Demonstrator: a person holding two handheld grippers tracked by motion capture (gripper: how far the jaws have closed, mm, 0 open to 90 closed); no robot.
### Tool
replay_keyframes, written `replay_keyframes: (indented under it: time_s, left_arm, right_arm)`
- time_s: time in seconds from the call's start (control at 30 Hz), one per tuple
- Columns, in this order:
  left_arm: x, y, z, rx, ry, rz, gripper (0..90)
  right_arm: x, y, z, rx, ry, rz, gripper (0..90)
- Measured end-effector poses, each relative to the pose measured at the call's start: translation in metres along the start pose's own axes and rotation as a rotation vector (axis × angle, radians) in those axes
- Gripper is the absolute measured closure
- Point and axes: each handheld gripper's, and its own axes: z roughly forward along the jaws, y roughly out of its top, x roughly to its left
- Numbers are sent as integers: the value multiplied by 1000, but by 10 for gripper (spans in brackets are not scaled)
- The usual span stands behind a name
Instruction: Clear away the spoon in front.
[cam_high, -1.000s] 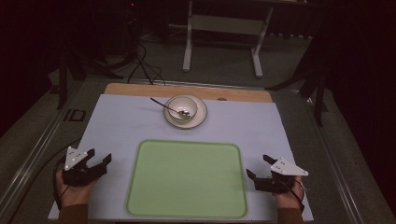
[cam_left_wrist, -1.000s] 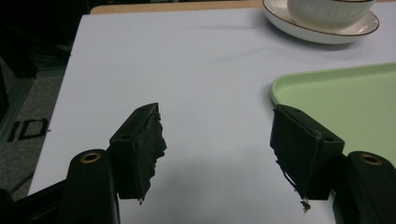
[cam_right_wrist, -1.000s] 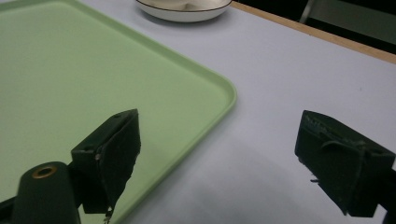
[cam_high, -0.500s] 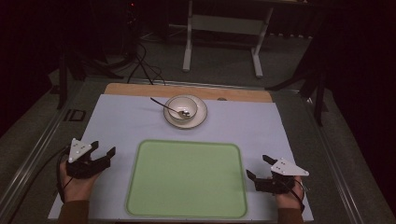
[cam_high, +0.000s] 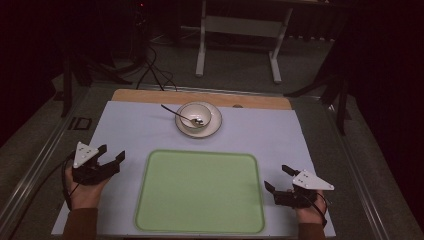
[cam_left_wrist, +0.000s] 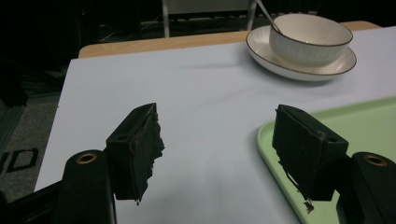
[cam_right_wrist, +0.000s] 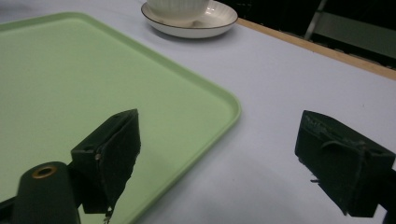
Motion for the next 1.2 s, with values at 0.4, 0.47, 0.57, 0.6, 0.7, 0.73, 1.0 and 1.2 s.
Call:
replay_keyframes:
  time_s: [0.4, 0.47, 0.57, 0.6, 0.7, 0.73, 1.0, 1.2]
  left_arm:
    - [-2, 14, 6, -8, -7, 17, 317]
    - [-2, 16, 7, -8, -8, 19, 317]
    - [-3, 20, 10, -10, -20, 16, 317]
    - [-3, 22, 11, -12, -26, 13, 317]
    - [-4, 27, 14, -12, -32, 21, 318]
    - [-5, 28, 15, -13, -34, 20, 318]
    - [-10, 42, 23, -15, -43, 46, 312]
    - [-13, 51, 27, -21, -47, 56, 303]
  right_arm:
    - [0, 1, -2, -14, 10, -5, 139]
    - [0, 1, -1, -13, 9, -6, 139]
    - [0, 1, -2, -15, 9, -3, 139]
    - [0, 1, -2, -16, 10, -3, 139]
    - [0, 1, -2, -17, 10, -2, 139]
    - [0, 1, -2, -18, 11, -2, 139]
    - [-1, 1, -2, -20, 12, -1, 139]
    - [-1, 1, -3, -26, 11, -1, 139]
